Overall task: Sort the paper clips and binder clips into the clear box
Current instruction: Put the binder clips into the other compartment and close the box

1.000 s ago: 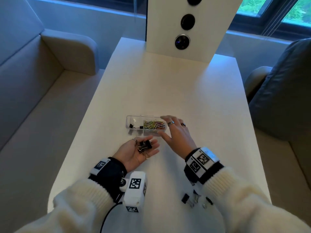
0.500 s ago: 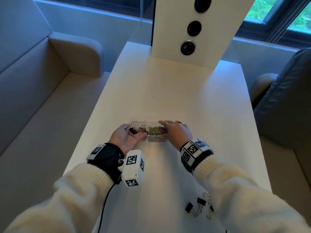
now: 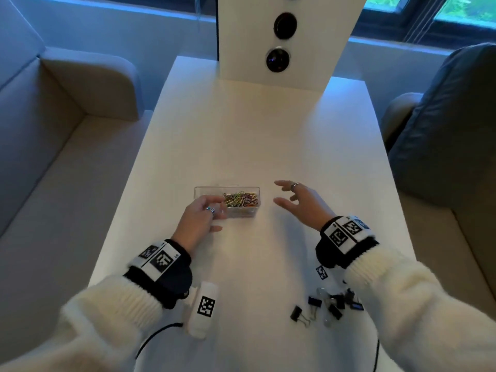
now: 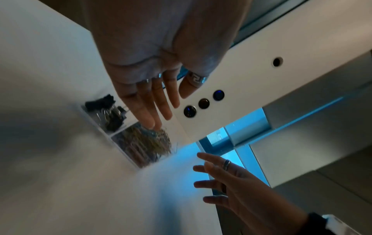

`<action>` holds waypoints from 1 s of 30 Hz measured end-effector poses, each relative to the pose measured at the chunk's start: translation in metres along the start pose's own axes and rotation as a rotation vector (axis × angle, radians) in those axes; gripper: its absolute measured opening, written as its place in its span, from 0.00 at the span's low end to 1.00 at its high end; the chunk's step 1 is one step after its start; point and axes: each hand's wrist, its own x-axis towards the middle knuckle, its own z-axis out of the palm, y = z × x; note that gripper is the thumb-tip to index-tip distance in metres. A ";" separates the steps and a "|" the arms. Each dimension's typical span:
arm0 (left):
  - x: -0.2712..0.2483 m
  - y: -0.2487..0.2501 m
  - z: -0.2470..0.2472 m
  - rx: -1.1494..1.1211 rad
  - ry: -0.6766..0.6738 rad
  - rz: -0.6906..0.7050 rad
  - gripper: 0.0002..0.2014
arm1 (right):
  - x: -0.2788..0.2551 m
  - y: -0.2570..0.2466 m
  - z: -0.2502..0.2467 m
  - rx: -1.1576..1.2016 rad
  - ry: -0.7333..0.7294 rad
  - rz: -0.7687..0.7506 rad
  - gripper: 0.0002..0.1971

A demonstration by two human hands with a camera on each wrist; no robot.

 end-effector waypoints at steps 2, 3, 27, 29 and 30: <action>-0.004 -0.007 0.013 0.143 -0.125 -0.022 0.09 | -0.020 0.021 -0.009 0.034 -0.043 0.093 0.19; -0.005 -0.012 0.021 0.210 -0.198 -0.033 0.08 | -0.031 0.032 -0.012 0.033 -0.080 0.131 0.18; -0.044 -0.119 0.113 1.348 -0.877 0.570 0.19 | -0.118 0.135 0.022 -0.112 -0.025 0.341 0.12; -0.039 -0.119 0.106 1.235 -0.809 0.554 0.19 | -0.116 0.136 0.022 -0.094 -0.033 0.351 0.12; -0.035 -0.118 0.101 1.119 -0.760 0.515 0.18 | -0.115 0.136 0.022 -0.085 -0.036 0.353 0.12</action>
